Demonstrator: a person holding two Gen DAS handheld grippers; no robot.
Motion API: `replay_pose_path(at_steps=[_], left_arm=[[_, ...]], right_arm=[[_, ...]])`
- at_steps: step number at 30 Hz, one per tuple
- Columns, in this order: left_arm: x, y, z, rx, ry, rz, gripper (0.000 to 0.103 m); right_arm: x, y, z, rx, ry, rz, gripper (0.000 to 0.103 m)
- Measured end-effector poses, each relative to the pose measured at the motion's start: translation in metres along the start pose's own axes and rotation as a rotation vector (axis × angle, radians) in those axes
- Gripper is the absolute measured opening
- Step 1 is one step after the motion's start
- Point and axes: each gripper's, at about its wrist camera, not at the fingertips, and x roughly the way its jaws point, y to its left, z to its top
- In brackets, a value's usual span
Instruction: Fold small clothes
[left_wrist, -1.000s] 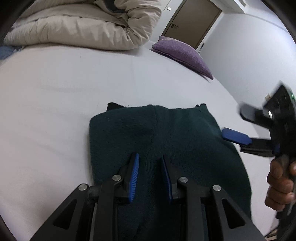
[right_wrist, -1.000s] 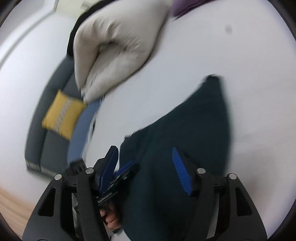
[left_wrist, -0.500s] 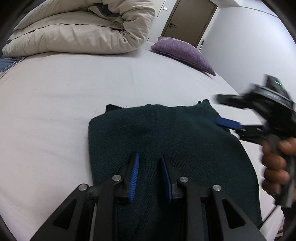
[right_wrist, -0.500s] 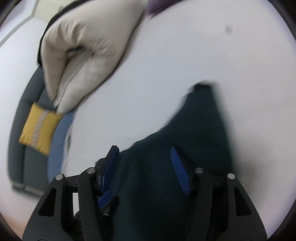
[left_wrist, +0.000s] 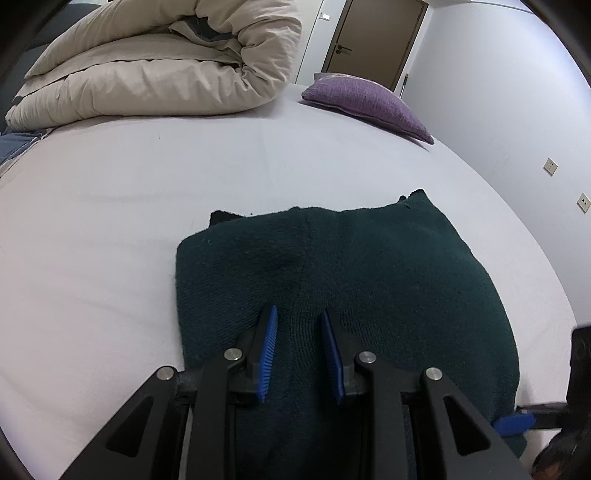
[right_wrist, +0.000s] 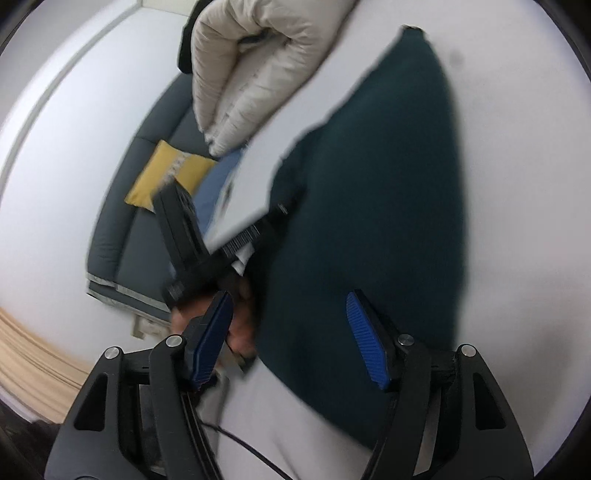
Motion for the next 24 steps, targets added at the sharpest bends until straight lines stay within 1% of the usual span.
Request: replay_pose_path(at_steps=[2, 4, 5, 7, 8, 9, 10, 11, 13, 14, 15, 16, 18, 20, 22, 24], left_arm=[[0.0, 0.001, 0.0, -0.002, -0.001, -0.003, 0.029], [0.0, 0.002, 0.0, -0.006, 0.0, -0.006, 0.029], [-0.001, 0.003, 0.001, -0.018, 0.004, -0.016, 0.029], [-0.009, 0.01, 0.005, -0.063, 0.019, -0.052, 0.029], [-0.018, 0.015, 0.006, -0.091, 0.031, -0.069, 0.029], [-0.027, 0.018, 0.006, -0.107, 0.029, -0.069, 0.031], [-0.041, 0.024, 0.006, -0.136, 0.012, -0.063, 0.041], [-0.057, 0.033, 0.004, -0.177, -0.016, -0.062, 0.055], [-0.08, 0.051, 0.0, -0.244, -0.046, -0.062, 0.063], [-0.086, 0.06, -0.003, -0.27, -0.04, -0.063, 0.063], [-0.088, 0.065, -0.005, -0.285, -0.021, -0.063, 0.063], [-0.085, 0.074, -0.009, -0.312, 0.015, -0.076, 0.063], [-0.075, 0.084, -0.015, -0.344, 0.075, -0.096, 0.063], [-0.065, 0.087, -0.021, -0.366, 0.116, -0.11, 0.063], [-0.054, 0.083, -0.023, -0.363, 0.15, -0.132, 0.064], [-0.045, 0.076, -0.023, -0.348, 0.18, -0.145, 0.065]], right_arm=[[-0.009, 0.001, -0.016, -0.043, -0.005, -0.03, 0.062], [-0.021, 0.002, -0.027, -0.05, -0.008, -0.057, 0.062], [-0.03, 0.001, -0.036, -0.044, -0.012, -0.066, 0.062], [-0.044, 0.001, -0.04, -0.03, -0.029, -0.105, 0.062], [-0.05, 0.006, -0.041, -0.023, -0.049, -0.138, 0.064], [-0.06, 0.007, -0.043, -0.013, -0.073, -0.171, 0.065], [-0.069, 0.007, -0.044, -0.006, -0.095, -0.19, 0.066], [-0.079, 0.007, -0.046, -0.001, -0.122, -0.203, 0.068], [-0.091, 0.007, -0.045, 0.009, -0.153, -0.204, 0.075], [-0.096, 0.006, -0.042, 0.016, -0.162, -0.216, 0.075], [-0.1, 0.004, -0.039, 0.02, -0.163, -0.22, 0.075], [-0.099, 0.004, -0.034, 0.022, -0.165, -0.216, 0.075], [-0.098, 0.001, -0.023, 0.03, -0.164, -0.203, 0.075], [-0.09, -0.003, -0.009, 0.05, -0.15, -0.183, 0.075], [-0.074, -0.008, 0.006, 0.074, -0.138, -0.198, 0.075], [-0.048, -0.013, 0.022, 0.1, -0.111, -0.196, 0.075]])
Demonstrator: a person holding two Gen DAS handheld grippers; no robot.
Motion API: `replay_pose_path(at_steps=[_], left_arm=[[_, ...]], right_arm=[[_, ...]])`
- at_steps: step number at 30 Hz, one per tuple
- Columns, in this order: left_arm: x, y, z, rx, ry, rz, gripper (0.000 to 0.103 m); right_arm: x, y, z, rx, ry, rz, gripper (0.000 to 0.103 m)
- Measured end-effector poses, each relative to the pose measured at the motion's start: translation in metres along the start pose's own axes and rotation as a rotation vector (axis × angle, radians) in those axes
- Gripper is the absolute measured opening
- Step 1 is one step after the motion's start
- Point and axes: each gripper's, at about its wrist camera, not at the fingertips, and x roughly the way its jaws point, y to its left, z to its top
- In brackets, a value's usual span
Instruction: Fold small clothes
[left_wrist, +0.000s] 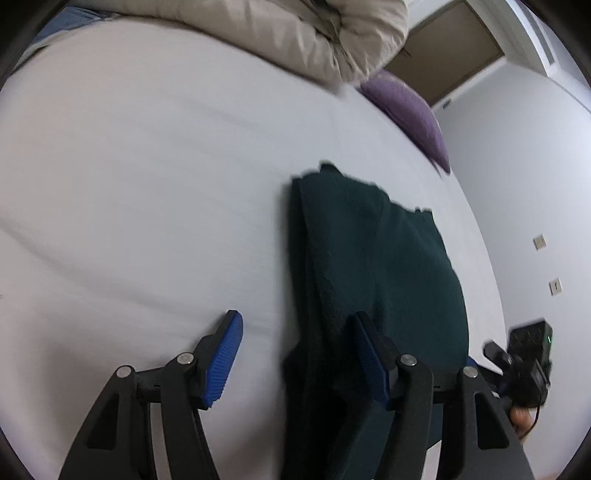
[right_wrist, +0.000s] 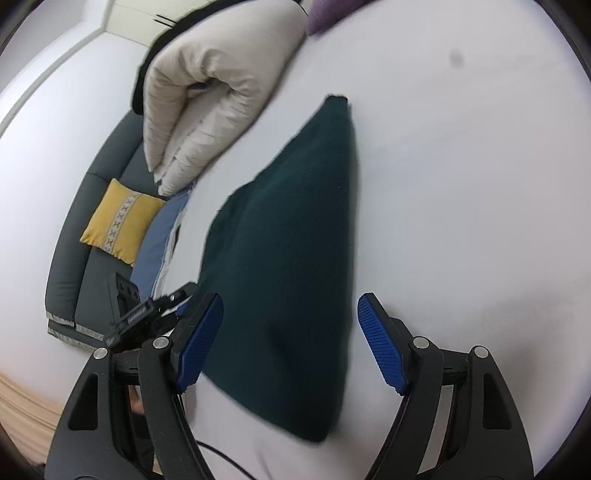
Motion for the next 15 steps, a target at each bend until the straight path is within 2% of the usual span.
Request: replay_pose_path(at_steps=[4, 7, 11, 15], left_arm=[[0.013, -0.007, 0.006, 0.016, 0.03, -0.003, 0.067], [0.018, -0.009, 0.012, 0.012, 0.052, -0.015, 0.058], [0.027, -0.006, 0.019, -0.032, 0.094, -0.06, 0.05], [0.029, 0.001, 0.021, -0.054, 0.112, -0.1, 0.041]], right_arm=[[0.043, -0.003, 0.019, 0.055, 0.061, 0.018, 0.075], [0.053, -0.004, 0.025, 0.071, 0.06, 0.056, 0.074], [0.065, -0.004, 0.027, 0.049, 0.086, 0.024, 0.072], [0.073, -0.005, 0.03, 0.054, 0.096, 0.01, 0.06]])
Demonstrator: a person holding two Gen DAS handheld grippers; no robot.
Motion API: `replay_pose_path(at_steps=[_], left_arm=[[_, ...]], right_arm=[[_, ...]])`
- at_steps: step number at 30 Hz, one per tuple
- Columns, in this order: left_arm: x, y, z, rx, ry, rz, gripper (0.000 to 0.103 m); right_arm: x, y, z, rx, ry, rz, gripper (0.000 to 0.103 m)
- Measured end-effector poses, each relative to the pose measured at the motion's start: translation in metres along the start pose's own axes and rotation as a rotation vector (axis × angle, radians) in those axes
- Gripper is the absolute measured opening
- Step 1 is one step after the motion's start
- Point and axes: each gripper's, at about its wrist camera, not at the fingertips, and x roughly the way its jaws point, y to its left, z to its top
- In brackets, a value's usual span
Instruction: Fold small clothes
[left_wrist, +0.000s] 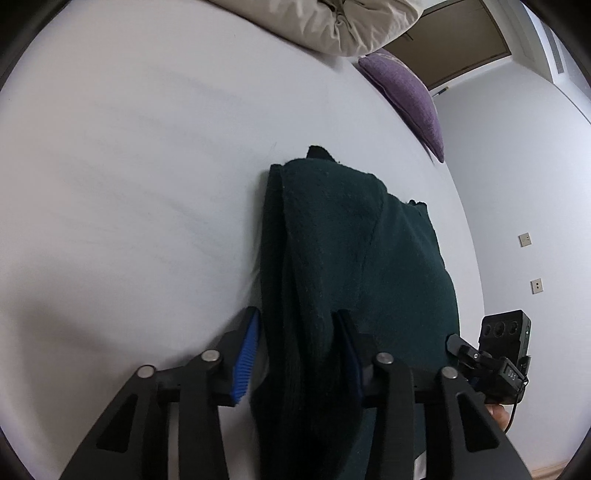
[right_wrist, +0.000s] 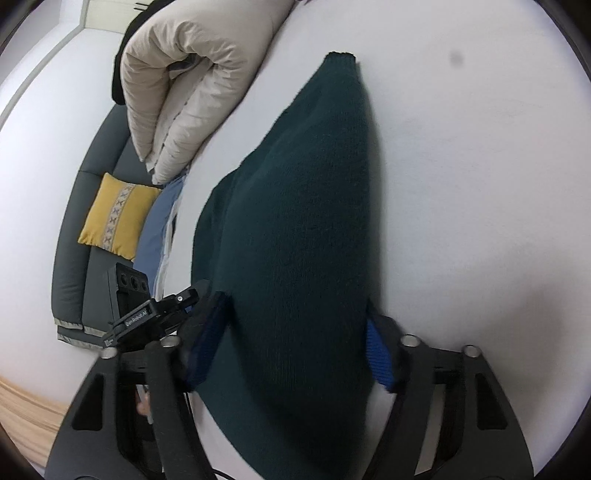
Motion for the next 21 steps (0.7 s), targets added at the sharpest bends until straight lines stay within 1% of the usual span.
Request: replay_pose_path(at_steps=[5, 10, 11, 13, 15, 16, 19, 21], left_arm=[[0.005, -0.002, 0.0, -0.004, 0.009, -0.023, 0.027], [-0.005, -0.006, -0.004, -0.025, -0.009, -0.044, 0.022], [-0.012, -0.009, -0.007, -0.017, -0.017, -0.043, 0.022], [-0.022, -0.021, -0.015, 0.016, -0.024, -0.033, 0.022], [-0.035, -0.038, -0.029, 0.059, -0.031, -0.029, 0.022], [-0.045, -0.048, -0.041, 0.076, -0.036, -0.042, 0.022], [-0.067, -0.07, -0.074, 0.131, -0.058, -0.048, 0.022], [-0.08, -0.08, -0.1, 0.147, -0.06, -0.064, 0.022]], right_arm=[[0.002, 0.006, -0.005, -0.03, -0.008, -0.035, 0.051], [-0.005, 0.012, -0.009, -0.043, -0.037, -0.063, 0.042], [-0.009, 0.016, -0.011, -0.046, -0.048, -0.063, 0.04], [-0.02, 0.028, -0.014, -0.063, -0.071, -0.054, 0.038], [-0.035, 0.042, -0.025, -0.091, -0.083, -0.051, 0.038], [-0.041, 0.048, -0.03, -0.102, -0.085, -0.05, 0.037], [-0.068, 0.06, -0.055, -0.118, -0.098, -0.032, 0.037], [-0.09, 0.063, -0.078, -0.119, -0.108, -0.012, 0.037]])
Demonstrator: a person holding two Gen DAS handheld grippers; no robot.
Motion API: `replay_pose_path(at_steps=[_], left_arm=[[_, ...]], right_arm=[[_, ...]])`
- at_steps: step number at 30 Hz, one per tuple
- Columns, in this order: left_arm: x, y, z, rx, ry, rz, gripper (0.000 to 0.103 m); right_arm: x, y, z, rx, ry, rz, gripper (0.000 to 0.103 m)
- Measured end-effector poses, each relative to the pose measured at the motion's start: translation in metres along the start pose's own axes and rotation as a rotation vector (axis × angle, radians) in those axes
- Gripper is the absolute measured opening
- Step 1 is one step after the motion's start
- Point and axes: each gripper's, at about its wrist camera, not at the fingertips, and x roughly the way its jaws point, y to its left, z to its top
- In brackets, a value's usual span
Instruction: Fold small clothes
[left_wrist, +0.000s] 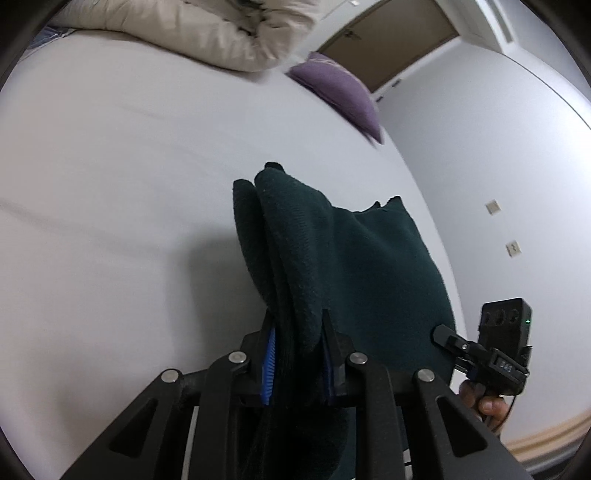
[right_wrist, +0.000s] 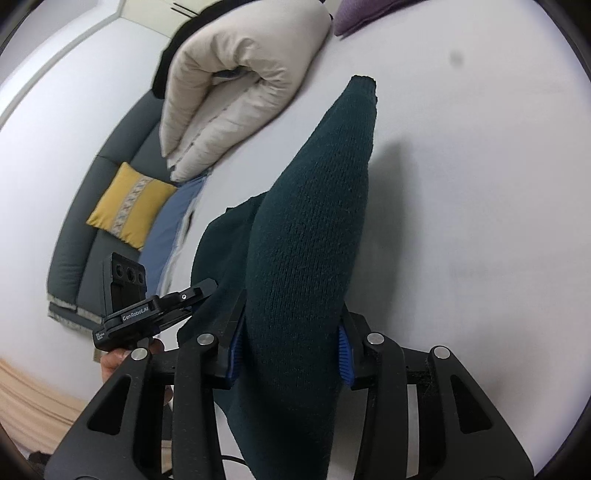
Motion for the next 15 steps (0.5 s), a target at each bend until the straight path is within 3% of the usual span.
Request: replay_pose_path(at_steps=[8, 15], left_arm=[[-0.015, -0.059, -0.091, 0.104, 0.025, 0.027, 0.022], [0.038, -0.021, -0.133, 0.011, 0.101, 0.076, 0.026]], right_arm=[[-0.081, 0.006, -0.102, 0.0, -0.012, 0.015, 0.037], [-0.099, -0.036, -0.162, 0.061, -0.003, -0.01, 0.037]])
